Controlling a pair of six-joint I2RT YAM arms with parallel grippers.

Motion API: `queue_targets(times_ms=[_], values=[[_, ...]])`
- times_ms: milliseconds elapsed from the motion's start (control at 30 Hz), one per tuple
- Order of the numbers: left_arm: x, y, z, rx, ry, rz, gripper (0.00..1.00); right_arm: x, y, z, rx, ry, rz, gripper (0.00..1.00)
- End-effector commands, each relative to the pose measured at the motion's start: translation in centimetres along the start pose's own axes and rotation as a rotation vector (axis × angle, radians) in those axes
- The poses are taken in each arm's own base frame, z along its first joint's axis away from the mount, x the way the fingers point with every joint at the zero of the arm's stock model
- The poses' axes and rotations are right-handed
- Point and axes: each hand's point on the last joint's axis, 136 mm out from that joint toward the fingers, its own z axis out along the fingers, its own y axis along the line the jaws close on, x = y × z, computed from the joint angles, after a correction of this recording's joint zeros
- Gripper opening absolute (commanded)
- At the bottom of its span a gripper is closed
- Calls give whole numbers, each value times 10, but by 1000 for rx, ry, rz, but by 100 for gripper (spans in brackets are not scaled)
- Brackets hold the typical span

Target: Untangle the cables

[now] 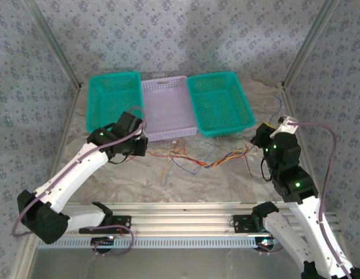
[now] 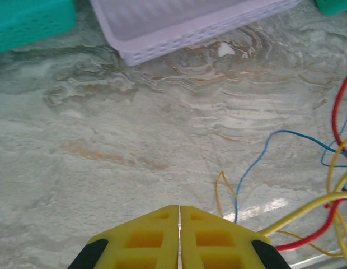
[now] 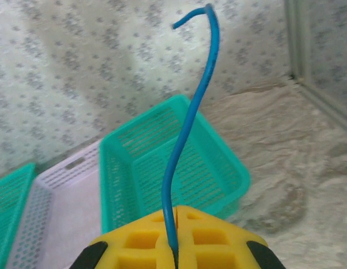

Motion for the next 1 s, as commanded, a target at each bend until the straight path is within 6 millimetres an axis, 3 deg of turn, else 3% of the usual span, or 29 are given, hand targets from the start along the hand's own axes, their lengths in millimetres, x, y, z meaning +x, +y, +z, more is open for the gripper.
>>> queue_targets(times_ms=[0,133,267,433,633,833,967], values=[[5,-7,9,52,35,-57,21,-10,32,2,-166,-19,31,0],[-3,-19,4,117,15,-71,52,-4,58,6,-280,43,9,0],[-14,-38,-15,218,-45,-45,70,-4,69,12,-312,77,14,0],[-20,-78,-43,369,-128,76,77,-6,91,15,-395,122,19,0],[-10,-144,-56,538,-136,211,78,-2,119,18,-509,214,80,0],[12,-202,-49,617,-91,349,79,1,141,19,-582,284,125,0],[25,-220,-38,599,-45,435,79,-5,152,15,-611,286,132,0]])
